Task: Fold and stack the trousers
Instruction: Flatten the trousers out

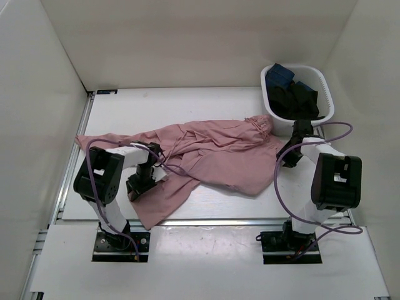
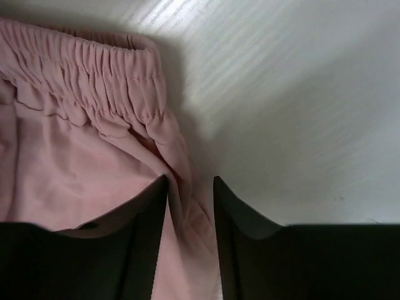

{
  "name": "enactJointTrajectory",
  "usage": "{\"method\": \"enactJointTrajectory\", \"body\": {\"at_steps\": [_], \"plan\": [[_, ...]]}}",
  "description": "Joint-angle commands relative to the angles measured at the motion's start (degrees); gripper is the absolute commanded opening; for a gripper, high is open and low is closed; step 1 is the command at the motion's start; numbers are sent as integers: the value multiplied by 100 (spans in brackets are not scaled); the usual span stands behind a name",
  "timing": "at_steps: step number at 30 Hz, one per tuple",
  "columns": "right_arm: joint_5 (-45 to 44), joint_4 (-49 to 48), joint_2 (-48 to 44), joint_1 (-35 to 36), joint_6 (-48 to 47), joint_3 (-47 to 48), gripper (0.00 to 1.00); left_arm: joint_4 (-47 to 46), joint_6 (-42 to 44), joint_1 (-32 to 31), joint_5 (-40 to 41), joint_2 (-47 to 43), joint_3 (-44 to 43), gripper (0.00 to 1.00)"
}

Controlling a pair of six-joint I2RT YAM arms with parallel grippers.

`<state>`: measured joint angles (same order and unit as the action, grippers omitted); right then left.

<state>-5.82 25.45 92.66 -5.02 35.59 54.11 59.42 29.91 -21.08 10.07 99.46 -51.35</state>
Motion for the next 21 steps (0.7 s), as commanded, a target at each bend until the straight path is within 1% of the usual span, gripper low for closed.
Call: {"method": "enactJointTrajectory", "body": {"at_steps": [1, 2, 3, 4, 5, 6, 7, 9, 10, 11, 12, 13, 14, 16, 17, 19, 21], "plan": [[213, -400, 94, -87, 88, -188, 37, -897, -117, 437, 241, 337, 30, 33], [266, -453, 94, -148, 166, -268, 26, -897, -117, 560, 337, 337, 29, 14], [266, -453, 16, -227, 272, -347, 17, -958, -56, 848, 591, 337, -23, 14], [266, -523, -37, -280, 325, -444, 0, -1028, 31, 1025, 732, 337, -24, 14], [318, -524, -168, -411, 325, -636, 0, -1098, 145, 1218, 890, 241, -85, 14], [319, -576, -257, -482, 404, -734, 0, -1177, 408, 1655, 1196, 188, -146, 14], [388, -516, -353, -613, 465, -831, 0, -1335, 558, 1886, 1321, 127, -347, 14], [389, -323, -783, -684, 667, -1111, 0, -1468, 892, 2369, 1480, 126, -707, 26], [389, -87, -968, -685, 738, -1182, 0, -1468, 955, 2807, 1481, 265, -1214, 33], [389, -23, -1404, -685, 799, -1261, 0, -1529, 955, 2994, 1481, 354, -1515, 37], [563, 29, -1644, -685, 991, -1428, 0, -1530, 955, 3161, 1481, 442, -1823, 40], [661, 30, -2099, -572, 1124, -1508, 0, -1530, 955, 3398, 1481, 599, -2374, 40], [714, 108, -2312, -501, 1264, -1569, 0, -1530, 1016, 3478, 1550, 662, -2623, 42], [653, 301, -2795, -360, 1606, -1509, 0, -1600, 1139, 3602, 1665, 662, -2984, 50], [522, 555, -2919, -360, 1704, -1447, 0, -1600, 1192, 3602, 1726, 662, -3186, 51], [459, 689, -3148, -360, 1845, -1307, 0, -1600, 1515, 3602, 1588, 453, -3188, 60], [389, 741, -3201, -360, 1846, -1061, 0, -1600, 1876, 3462, 1376, -249, -2444, 66]]}}
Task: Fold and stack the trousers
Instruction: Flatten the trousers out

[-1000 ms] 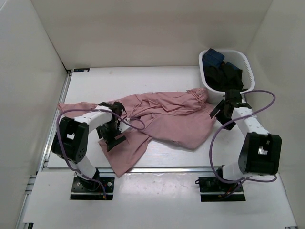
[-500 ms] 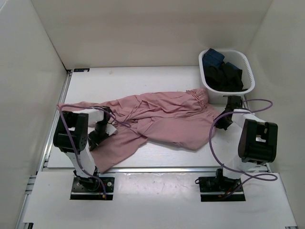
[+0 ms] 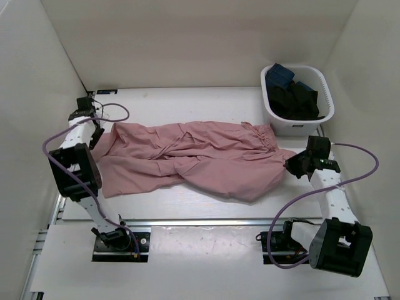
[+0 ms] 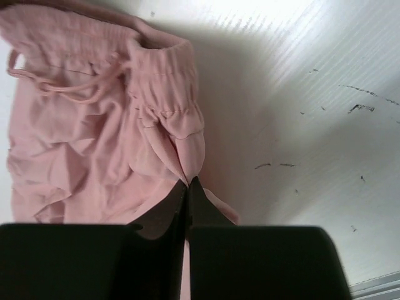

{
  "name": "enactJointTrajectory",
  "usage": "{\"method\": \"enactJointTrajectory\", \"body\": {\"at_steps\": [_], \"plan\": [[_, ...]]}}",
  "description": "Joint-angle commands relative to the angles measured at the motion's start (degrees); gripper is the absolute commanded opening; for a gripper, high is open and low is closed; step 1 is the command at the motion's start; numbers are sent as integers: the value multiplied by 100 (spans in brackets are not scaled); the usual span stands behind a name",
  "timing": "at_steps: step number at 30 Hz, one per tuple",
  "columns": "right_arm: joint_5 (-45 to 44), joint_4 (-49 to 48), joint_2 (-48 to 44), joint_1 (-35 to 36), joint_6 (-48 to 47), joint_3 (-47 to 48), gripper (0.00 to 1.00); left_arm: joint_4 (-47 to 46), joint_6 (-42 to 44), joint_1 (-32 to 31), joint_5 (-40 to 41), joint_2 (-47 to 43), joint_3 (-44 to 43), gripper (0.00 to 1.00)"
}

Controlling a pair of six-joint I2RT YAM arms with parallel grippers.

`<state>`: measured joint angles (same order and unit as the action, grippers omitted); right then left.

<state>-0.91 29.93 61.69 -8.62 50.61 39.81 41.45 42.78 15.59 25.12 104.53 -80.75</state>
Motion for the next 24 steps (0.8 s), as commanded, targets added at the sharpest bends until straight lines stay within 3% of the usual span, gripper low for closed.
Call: {"method": "enactJointTrajectory", "body": {"at_steps": [1, 5, 11, 14, 20, 24], "plan": [[-103, 294, -105, 1, 275, 448, 0, 197, 973, -276, -200, -1020, 847, 70], [-322, 574, 132, 54, 81, 738, 0, 197, 1540, -530, -603, -2626, 2971, 73], [-375, 575, 185, 54, -121, 748, 0, 556, 1698, -1145, -1211, -3834, 4110, 85], [-375, 698, 247, 54, -174, 747, 0, 557, 1541, -1488, -1273, -3722, 4296, 88], [-541, 821, 361, 54, -174, 922, 0, 452, 1241, -1612, -1063, -2465, 4375, 94], [-656, 821, 361, 54, -69, 1028, 0, -277, 1241, -1612, -527, -2104, 4603, 94]]}}
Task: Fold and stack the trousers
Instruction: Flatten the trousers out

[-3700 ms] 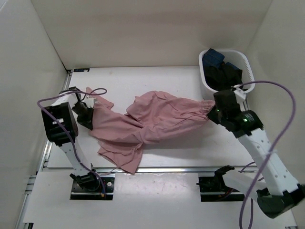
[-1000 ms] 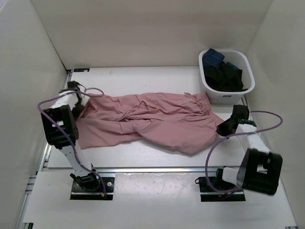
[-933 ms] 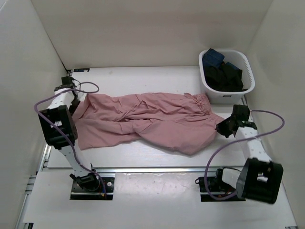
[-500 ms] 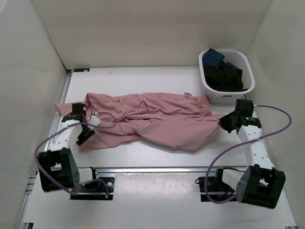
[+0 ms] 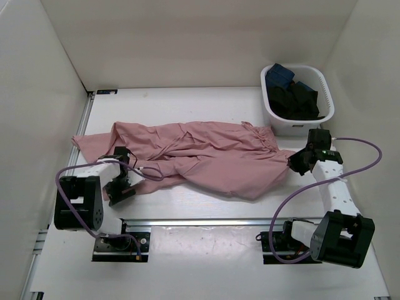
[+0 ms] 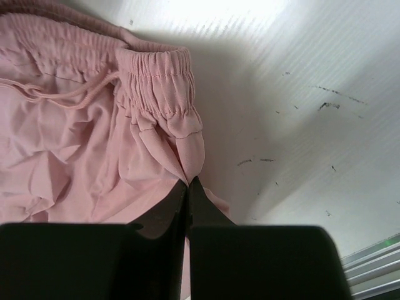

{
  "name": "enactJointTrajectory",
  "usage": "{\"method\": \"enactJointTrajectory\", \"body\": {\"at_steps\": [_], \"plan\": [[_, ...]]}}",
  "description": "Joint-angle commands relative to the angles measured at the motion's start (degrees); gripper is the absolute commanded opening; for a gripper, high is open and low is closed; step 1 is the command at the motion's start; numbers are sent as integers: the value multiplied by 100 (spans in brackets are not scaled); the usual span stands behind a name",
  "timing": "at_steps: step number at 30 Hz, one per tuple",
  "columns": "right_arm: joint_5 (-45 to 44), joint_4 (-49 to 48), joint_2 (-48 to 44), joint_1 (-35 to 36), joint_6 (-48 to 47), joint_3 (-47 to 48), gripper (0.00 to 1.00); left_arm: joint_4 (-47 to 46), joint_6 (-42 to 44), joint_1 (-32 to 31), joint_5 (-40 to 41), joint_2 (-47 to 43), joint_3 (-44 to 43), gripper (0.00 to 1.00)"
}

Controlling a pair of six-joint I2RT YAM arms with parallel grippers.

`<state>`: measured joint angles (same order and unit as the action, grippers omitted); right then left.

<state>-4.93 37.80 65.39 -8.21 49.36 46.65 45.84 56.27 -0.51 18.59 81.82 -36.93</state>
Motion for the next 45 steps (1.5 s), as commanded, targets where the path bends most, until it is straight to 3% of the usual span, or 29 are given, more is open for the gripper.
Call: {"method": "enactJointTrajectory", "body": {"at_steps": [1, 3, 4, 5, 6, 14, 21, 29, 37, 38, 39, 40, 42, 43, 45], "plan": [[-306, 34, -8, 12, 56, 344, 0, -865, -108, 86, 127, 359, 221, 92], [-377, 34, 53, 12, 56, 467, 0, -867, -317, 262, 127, 614, 81, 75], [-429, 34, 106, 12, 56, 520, 0, -867, -519, 428, 127, 738, -7, 39], [-560, 95, 167, 12, 56, 581, 0, -867, -582, 525, 127, 921, -164, 16], [-631, 157, 168, 12, 56, 773, 0, -867, -582, 639, 232, 923, -218, 14], [-747, 1062, 458, -523, -401, 2188, 0, -867, 1324, 2783, 233, -96, -1121, 14], [-465, 1414, 510, -919, -586, 2182, 0, -753, 2037, 4005, 180, 245, -1853, 14], [-105, 1414, -87, -972, -595, 803, 0, -569, 2256, 4314, 57, -227, -1441, 14], [-210, 1915, -623, -1025, -849, 749, 0, 10, 2450, 4753, -188, -413, -1948, 14], [-262, 1993, -702, -1025, -849, 749, 0, 308, 2546, 4754, -337, -552, -2002, 16], [-263, 1994, -703, -1025, -849, 618, 0, 633, 2625, 4754, -521, -614, -2003, 26], [-263, 1994, -703, -1025, -849, 486, 0, 949, 2835, 4754, -741, -702, -1715, 26], [8, 1837, -755, -1025, -727, -117, 0, 717, 2890, 4754, -586, -966, -1267, 26], [218, 1836, -755, -1077, -605, -322, 2, 533, 2959, 4754, -289, -966, -1047, 23], [291, 1836, -755, -1182, -551, -856, 20, 302, 2899, 4754, -198, -1019, -702, 17]]}}
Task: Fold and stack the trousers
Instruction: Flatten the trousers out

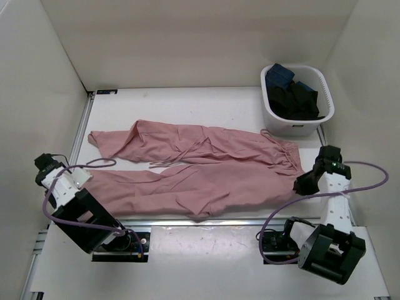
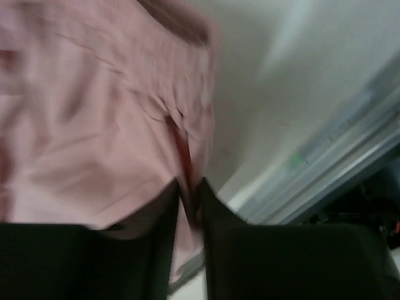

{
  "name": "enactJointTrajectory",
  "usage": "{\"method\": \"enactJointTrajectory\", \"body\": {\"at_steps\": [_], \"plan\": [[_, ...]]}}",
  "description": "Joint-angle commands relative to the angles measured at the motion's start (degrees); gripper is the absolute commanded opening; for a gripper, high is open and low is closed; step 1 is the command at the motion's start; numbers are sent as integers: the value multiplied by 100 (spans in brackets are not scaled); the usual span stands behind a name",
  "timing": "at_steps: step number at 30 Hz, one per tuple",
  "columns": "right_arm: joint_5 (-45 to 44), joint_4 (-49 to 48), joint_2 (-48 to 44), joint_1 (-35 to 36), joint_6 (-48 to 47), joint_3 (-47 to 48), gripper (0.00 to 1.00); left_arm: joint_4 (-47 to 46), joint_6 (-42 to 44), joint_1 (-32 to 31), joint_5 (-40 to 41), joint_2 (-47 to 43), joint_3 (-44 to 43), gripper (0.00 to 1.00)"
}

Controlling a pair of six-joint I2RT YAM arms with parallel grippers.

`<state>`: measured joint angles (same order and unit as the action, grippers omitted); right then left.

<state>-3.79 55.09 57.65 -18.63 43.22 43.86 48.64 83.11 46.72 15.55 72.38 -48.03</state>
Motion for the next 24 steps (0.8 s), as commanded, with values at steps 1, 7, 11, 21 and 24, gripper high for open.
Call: {"method": "enactJointTrajectory", "body": {"at_steps": [1, 7, 11, 21, 24], "plan": [[255, 194, -86, -271, 64, -710, 30, 22, 153, 30, 106, -75, 409, 15], [343, 177, -483, -272, -50, -783, 75, 242, 214, 30, -26, -251, 461, 21], [222, 247, -430, -272, -103, -379, 75, 172, -337, 30, -131, 249, 15, 31], [-500, -331, -123, -272, 511, -843, 79, 119, -2359, -574, -666, 1841, -1226, 44], [-447, -587, 360, -272, 643, -1071, 75, -337, -2929, -883, -667, 2051, -1226, 45]]}}
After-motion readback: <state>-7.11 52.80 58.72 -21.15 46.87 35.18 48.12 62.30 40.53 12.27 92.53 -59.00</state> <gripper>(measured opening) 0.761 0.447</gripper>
